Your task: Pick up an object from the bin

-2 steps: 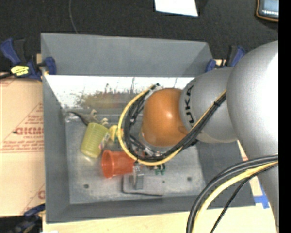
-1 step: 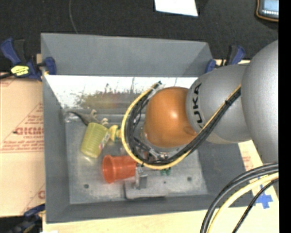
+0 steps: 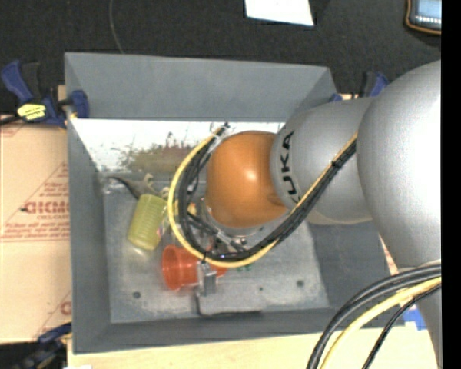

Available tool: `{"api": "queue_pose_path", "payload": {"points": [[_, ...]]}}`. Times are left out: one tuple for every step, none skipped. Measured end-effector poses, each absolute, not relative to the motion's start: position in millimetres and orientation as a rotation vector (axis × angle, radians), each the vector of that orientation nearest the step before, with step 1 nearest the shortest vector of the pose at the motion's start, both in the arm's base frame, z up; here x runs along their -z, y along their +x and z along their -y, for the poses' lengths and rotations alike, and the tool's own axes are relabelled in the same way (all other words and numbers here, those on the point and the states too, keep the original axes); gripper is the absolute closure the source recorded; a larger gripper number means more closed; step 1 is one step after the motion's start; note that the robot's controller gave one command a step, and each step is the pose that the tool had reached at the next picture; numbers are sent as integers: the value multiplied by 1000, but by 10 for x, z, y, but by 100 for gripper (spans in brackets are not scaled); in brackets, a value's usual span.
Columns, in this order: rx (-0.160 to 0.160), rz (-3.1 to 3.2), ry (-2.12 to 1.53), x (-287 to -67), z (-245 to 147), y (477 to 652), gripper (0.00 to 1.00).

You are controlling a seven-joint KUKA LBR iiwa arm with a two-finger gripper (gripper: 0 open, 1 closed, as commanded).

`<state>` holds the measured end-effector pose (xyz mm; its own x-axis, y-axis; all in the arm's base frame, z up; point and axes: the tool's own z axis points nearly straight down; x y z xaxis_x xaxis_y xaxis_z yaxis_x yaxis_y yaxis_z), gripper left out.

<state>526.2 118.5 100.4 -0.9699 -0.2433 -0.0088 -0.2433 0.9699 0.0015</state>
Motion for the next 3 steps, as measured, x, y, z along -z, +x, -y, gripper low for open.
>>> {"api": "queue_pose_path", "payload": {"points": [[-8, -3098, -429, -718, -1148, 5266, 0], [-14, -3099, -370, -762, -1038, 5379, 100], [-14, -3098, -369, -764, -1037, 5382, 100]]}}
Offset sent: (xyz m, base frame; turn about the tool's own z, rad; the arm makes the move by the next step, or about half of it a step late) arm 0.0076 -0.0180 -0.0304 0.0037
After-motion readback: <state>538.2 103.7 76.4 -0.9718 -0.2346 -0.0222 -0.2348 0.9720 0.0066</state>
